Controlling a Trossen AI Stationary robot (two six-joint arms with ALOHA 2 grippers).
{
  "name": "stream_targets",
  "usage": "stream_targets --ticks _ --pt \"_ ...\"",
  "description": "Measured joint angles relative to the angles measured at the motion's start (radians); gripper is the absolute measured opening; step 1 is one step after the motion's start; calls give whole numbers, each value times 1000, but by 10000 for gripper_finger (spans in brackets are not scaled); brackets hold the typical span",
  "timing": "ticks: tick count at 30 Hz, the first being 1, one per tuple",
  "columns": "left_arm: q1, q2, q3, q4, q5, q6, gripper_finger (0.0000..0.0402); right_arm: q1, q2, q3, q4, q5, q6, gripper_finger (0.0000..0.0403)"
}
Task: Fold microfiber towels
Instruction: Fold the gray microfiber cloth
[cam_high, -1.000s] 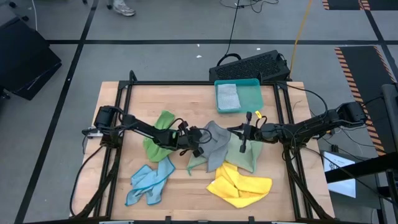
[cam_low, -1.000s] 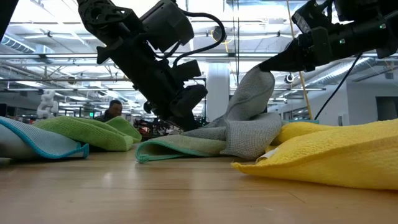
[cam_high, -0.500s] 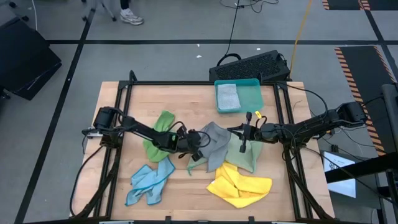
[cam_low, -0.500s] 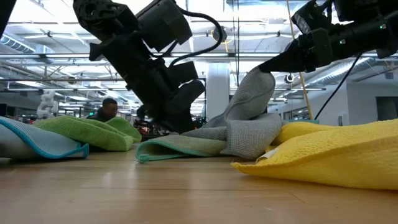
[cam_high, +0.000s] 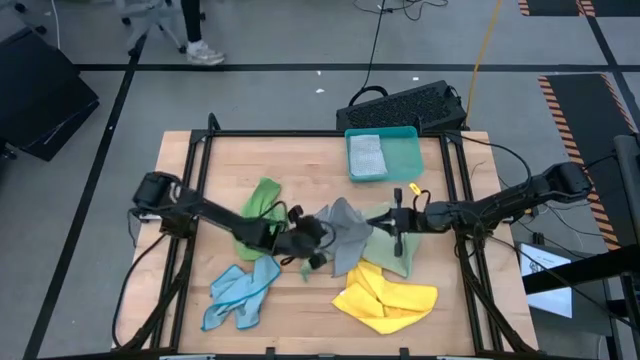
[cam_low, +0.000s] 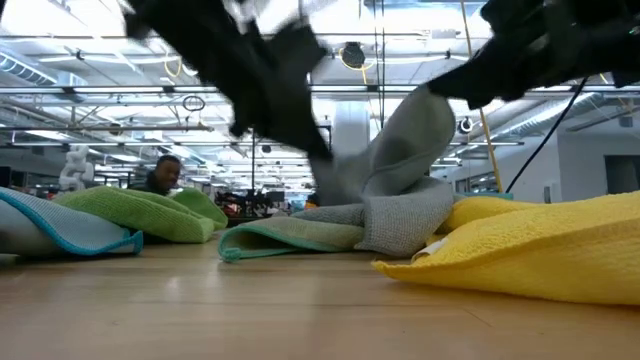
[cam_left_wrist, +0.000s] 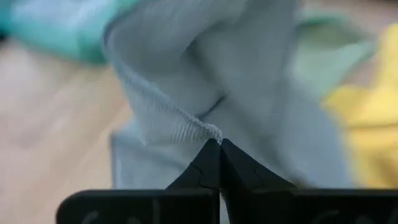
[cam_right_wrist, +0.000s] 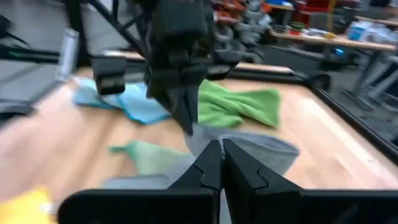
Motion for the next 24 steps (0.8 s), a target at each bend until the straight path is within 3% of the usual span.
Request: stream_targets --ticks 5,10,18,24 --pt "-148 -66 107 -43 -81 127 3 120 -46 53 -12 1 10 0" --pt "-269 -75 309 -202 -185 224 2 217 -60 194 -115 1 22 0" --pt "-361 -75 475 -426 -148 381 1 289 -75 448 -603 -225 72 0" --pt "-358 -75 534 -480 -81 468 1 285 -84 568 -824 -236 65 0"
